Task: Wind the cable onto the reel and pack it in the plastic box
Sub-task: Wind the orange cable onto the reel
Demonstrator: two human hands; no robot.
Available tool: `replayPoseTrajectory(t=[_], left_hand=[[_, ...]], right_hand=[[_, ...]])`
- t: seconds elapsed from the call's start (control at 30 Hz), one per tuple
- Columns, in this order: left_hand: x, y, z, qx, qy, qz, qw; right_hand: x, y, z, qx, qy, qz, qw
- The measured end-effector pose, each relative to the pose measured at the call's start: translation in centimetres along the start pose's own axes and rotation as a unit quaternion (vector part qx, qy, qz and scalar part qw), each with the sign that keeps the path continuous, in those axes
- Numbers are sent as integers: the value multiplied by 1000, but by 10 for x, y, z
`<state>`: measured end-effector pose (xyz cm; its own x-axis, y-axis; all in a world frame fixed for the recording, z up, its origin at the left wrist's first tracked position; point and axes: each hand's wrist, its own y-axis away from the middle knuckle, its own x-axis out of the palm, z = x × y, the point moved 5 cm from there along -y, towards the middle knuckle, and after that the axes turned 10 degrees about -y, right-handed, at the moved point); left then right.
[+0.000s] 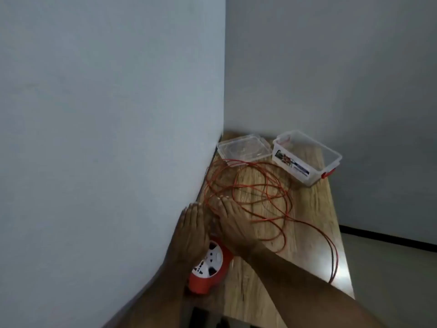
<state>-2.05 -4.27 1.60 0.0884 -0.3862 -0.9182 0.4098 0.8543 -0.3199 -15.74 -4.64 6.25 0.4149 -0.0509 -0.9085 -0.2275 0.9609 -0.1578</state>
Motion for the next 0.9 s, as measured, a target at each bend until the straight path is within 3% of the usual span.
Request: replayPoseTrajectory(t=[0.03, 0.2, 0.33, 0.43, 0.57, 0.7, 0.8, 0.9], left_hand=[[8, 7, 0, -27, 6, 6, 1000], [41, 28, -10, 10, 51, 89, 995], [27, 14, -5, -50, 137, 167, 975], [9, 8, 0, -64, 159, 144, 975], [10, 5, 1, -45, 169, 143, 974], [22, 10, -5, 4, 130, 73, 989], [60, 27, -14, 70, 28, 134, 988], [61, 27, -16, 98, 73, 186, 975]], right_hand=[[12, 3, 1, -10, 16, 20, 1000], [44, 22, -1, 1, -45, 94, 995], [42, 21, 3, -18, -111, 71, 991], [40, 18, 6, -39, -114, 64, 991], [45, 15, 2, -64, -90, 96, 989], [45, 11, -3, -73, -72, 96, 990], [46, 9, -7, -66, -70, 92, 991], [50, 7, -10, -57, -75, 101, 990]])
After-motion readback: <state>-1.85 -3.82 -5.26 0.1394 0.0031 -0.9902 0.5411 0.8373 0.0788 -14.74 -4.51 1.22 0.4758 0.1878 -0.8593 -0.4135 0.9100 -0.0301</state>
